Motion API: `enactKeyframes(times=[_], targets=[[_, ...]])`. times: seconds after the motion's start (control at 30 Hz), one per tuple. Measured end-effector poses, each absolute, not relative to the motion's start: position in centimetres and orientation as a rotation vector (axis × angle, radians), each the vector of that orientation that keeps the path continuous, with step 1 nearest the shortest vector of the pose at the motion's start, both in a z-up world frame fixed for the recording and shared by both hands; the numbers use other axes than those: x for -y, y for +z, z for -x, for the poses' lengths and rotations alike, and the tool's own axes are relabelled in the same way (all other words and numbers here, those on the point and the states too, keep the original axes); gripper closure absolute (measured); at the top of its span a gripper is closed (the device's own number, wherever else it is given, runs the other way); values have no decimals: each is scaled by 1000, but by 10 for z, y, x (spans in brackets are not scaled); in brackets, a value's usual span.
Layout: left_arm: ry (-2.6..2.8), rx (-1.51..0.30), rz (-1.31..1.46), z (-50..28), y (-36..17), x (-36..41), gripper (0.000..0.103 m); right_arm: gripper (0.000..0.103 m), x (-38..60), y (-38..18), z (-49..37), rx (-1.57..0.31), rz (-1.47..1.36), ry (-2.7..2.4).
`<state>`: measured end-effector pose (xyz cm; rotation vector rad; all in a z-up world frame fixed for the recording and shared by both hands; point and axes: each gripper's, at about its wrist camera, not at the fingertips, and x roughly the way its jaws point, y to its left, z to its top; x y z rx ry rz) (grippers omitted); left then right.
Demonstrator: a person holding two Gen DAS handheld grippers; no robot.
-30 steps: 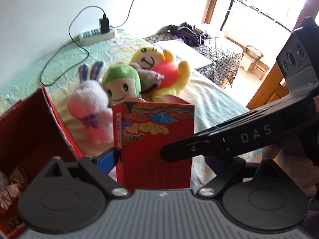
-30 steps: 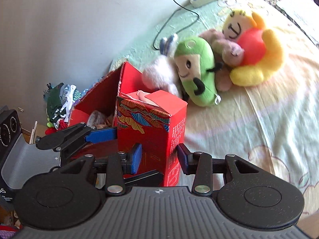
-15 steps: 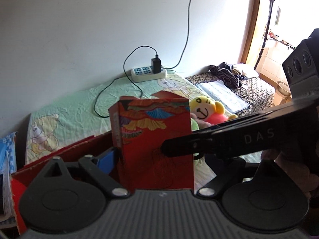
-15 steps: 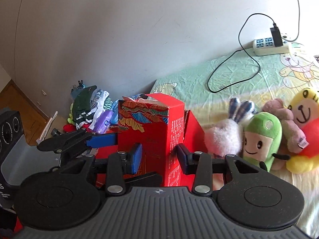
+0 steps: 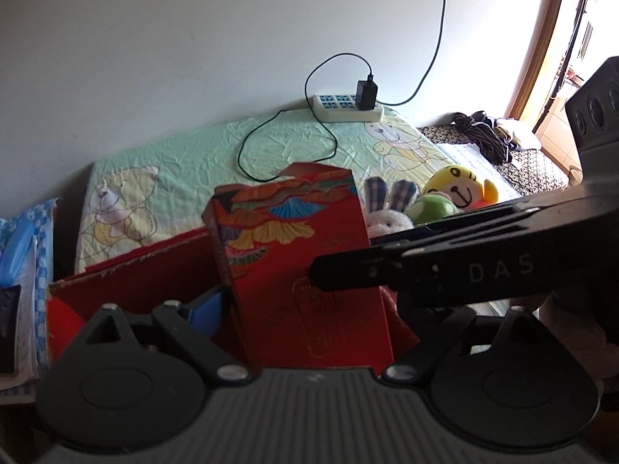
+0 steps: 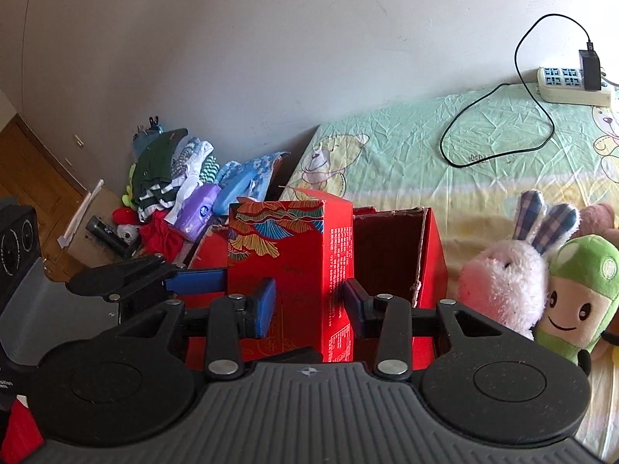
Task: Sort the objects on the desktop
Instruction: 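Lift the gift box with the right tool over the red box, then lower the gift box into the red box and open the right tool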
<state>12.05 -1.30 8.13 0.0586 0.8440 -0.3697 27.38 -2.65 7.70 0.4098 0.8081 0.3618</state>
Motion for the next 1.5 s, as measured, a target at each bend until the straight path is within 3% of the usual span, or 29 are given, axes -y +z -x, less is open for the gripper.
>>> enactKeyframes(times=[0.7, 1.5], targets=[[-454, -1100, 51, -174, 4, -20, 11, 62, -25, 31, -324, -1034, -186, 217], [-455, -1130, 56, -182, -3, -33, 13, 69, -54, 23, -348, -1128, 77, 179]])
